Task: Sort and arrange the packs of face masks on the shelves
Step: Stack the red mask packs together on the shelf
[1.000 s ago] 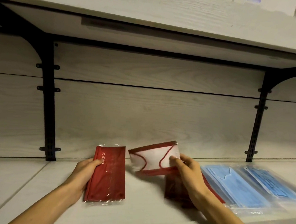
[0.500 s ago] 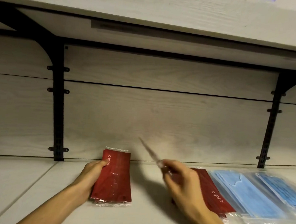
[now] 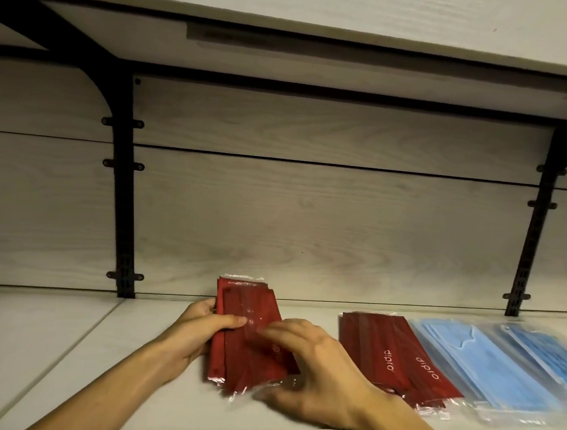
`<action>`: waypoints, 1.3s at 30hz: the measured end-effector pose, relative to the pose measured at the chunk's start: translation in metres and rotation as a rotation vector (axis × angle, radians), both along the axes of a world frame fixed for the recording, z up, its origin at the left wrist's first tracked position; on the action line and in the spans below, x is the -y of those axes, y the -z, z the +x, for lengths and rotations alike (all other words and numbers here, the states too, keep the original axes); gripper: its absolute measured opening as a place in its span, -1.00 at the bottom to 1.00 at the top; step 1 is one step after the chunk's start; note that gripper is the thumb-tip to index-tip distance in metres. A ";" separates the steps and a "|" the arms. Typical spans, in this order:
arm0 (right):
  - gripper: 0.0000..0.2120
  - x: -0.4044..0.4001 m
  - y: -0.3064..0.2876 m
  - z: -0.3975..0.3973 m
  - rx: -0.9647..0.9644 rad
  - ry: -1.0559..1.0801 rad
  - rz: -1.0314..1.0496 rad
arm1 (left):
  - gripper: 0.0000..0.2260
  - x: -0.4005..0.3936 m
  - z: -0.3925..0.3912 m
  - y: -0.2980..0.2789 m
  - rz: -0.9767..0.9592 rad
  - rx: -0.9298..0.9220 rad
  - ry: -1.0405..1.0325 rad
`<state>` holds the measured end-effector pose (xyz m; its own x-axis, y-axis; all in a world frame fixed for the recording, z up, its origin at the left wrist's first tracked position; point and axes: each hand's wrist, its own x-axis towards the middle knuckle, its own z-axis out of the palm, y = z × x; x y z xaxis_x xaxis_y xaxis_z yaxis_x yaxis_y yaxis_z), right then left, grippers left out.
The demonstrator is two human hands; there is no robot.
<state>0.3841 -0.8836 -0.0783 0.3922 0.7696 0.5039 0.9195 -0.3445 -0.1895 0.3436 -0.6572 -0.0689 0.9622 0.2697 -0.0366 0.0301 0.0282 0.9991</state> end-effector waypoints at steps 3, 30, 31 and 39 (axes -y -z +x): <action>-0.18 0.011 0.001 0.001 -0.313 0.045 0.093 | -0.75 -0.004 -0.001 -0.001 -0.068 0.024 -0.058; -0.79 -0.002 -0.007 0.027 -1.203 0.280 1.144 | -0.72 -0.004 0.006 0.002 -0.150 -0.019 0.007; -0.76 -0.004 -0.007 0.028 -1.238 0.266 1.164 | -0.69 -0.004 0.005 0.001 -0.156 -0.019 0.025; -0.52 -0.010 -0.005 0.026 -1.133 0.314 0.887 | -0.69 -0.008 -0.002 -0.002 -0.046 -0.021 0.046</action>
